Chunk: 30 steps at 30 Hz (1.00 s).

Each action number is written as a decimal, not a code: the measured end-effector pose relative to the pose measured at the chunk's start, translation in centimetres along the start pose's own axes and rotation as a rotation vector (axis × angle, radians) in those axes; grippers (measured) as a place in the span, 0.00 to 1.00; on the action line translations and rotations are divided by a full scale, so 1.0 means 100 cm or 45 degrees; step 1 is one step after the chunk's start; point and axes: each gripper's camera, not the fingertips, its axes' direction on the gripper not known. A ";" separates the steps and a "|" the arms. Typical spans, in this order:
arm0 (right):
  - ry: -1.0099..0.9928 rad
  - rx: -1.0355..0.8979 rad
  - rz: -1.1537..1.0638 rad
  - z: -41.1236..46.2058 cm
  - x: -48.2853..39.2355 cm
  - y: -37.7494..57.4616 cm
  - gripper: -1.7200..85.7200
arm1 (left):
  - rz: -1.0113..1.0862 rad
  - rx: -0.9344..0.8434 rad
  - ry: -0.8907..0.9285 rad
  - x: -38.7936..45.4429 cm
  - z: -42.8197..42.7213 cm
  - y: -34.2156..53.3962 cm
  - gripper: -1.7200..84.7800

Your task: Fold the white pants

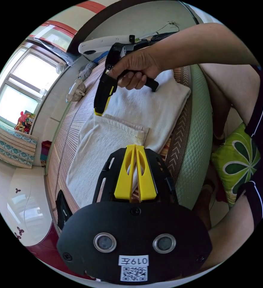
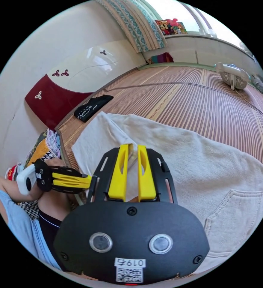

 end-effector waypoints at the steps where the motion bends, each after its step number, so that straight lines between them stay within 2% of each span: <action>1: -0.012 -0.004 0.021 0.001 0.007 -0.002 0.08 | -0.002 0.000 0.001 -0.001 0.000 0.000 0.03; 5: -0.145 0.033 0.122 -0.001 0.034 -0.004 0.05 | -0.005 0.001 0.007 -0.003 -0.002 -0.001 0.03; 12: 0.081 0.087 0.181 -0.004 0.028 -0.002 0.03 | 0.018 -0.005 -0.019 -0.001 -0.004 -0.003 0.03; 18: -0.235 0.179 0.596 0.002 0.079 0.014 0.03 | -0.001 -0.002 -0.013 -0.006 -0.008 -0.004 0.03; 22: -0.332 0.127 0.550 0.000 0.082 0.013 0.05 | -0.001 0.016 -0.030 -0.006 -0.011 -0.004 0.03; 25: -0.226 0.051 0.469 -0.014 0.072 0.006 0.05 | -0.021 0.031 -0.051 -0.009 -0.017 -0.003 0.03; 30: -0.063 0.107 0.332 -0.040 0.034 -0.009 0.06 | -0.116 0.107 0.040 -0.026 -0.030 -0.002 0.03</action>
